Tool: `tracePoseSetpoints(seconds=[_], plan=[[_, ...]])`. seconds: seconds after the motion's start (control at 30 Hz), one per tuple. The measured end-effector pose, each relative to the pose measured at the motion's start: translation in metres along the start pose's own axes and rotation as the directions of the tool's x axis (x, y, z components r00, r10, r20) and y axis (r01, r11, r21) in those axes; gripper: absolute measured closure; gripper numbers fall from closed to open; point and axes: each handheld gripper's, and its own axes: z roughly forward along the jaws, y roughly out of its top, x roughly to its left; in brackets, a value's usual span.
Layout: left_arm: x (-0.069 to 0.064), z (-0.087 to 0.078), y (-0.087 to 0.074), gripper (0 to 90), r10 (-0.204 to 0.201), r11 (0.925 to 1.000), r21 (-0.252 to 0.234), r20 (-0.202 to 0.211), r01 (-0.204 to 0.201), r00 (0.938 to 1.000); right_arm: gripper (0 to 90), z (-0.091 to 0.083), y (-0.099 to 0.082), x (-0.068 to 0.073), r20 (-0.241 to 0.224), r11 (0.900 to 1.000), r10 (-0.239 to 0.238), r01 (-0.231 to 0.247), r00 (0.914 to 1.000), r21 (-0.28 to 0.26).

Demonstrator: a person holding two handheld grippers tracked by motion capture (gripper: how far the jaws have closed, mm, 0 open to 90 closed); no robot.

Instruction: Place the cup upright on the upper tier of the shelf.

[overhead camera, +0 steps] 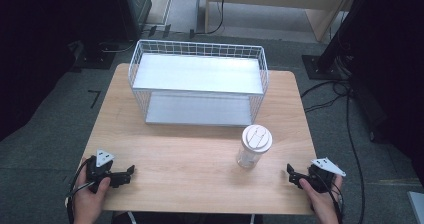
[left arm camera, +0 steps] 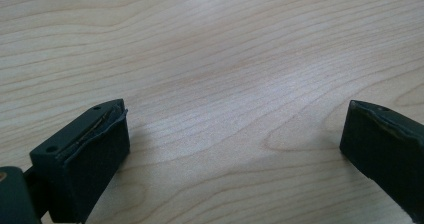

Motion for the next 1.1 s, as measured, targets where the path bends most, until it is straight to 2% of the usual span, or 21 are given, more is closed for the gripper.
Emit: tracePoseSetpoints(seconds=[0.23, 0.33, 0.4, 0.53, 0.57, 0.67, 0.7, 0.83, 0.87, 0.93, 1.1], plan=[[0.0, 0.0, 0.0, 0.0, 0.0, 1.0, 0.0, 0.0, 0.0, 1.0, 0.0, 0.0, 0.0, 0.011, -0.014, 0.9995, -0.023, 0.023, 0.9996, -0.02], [0.0, 0.0, 0.0, 0.0, 0.0, 1.0, 0.0, 0.0, 0.0, 1.0, 0.0, -0.003, 0.003, 0.022, -0.055, 0.9989, -0.032, 0.03, 0.998, -0.037], [0.0, 0.0, 0.0, 0.0, 0.0, 1.0, 0.0, 0.0, 0.0, 1.0, 0.0, -0.003, 0.004, 0.024, -0.059, 0.9988, -0.032, 0.029, 0.9977, -0.039], [0.0, 0.0, 0.0, 0.0, 0.0, 1.0, 0.0, 0.0, 0.0, 1.0, 0.0, -0.002, 0.006, 0.037, -0.086, 0.9977, -0.059, 0.056, 0.9945, -0.039], [0.0, 0.0, 0.0, 0.0, 0.0, 1.0, 0.0, 0.0, 0.0, 1.0, 0.0, -0.002, 0.007, 0.046, -0.104, 0.9964, -0.077, 0.073, 0.9916, -0.043], [0.0, 0.0, 0.0, 0.0, 0.0, 1.0, 0.0, 0.0, 0.0, 1.0, 0.0, -0.002, 0.008, 0.052, -0.12, 0.9952, -0.09, 0.085, 0.9887, -0.048], [0.0, 0.0, 0.0, 0.0, 0.0, 1.0, 0.0, 0.0, 0.0, 1.0, 0.0, -0.003, 0.01, 0.061, -0.14, 0.9937, -0.103, 0.095, 0.9848, -0.058], [0.0, 0.0, 0.0, 0.0, 0.0, 1.0, 0.001, 0.0, 0.0, 1.0, 0.0, -0.003, 0.012, 0.07, -0.168, 0.9926, -0.113, 0.104, 0.9792, -0.064], [0.0, 0.0, 0.0, 0.0, 0.0, 1.0, 0.0, 0.0, 0.0, 1.0, 0.0, -0.002, 0.013, 0.077, -0.186, 0.9913, -0.124, 0.113, 0.9748, -0.067], [0.0, 0.0, 0.0, 0.0, 0.0, 1.0, 0.0, 0.0, 0.0, 1.0, 0.0, -0.002, 0.013, 0.08, -0.191, 0.9909, -0.127, 0.116, 0.9734, -0.069], [0.0, 0.0, 0.0, 0.0, 0.0, 1.0, 0.0, 0.0, 0.0, 1.0, 0.0, 0.0, 0.014, 0.094, -0.221, 0.9881, -0.149, 0.136, 0.9638, -0.072]])
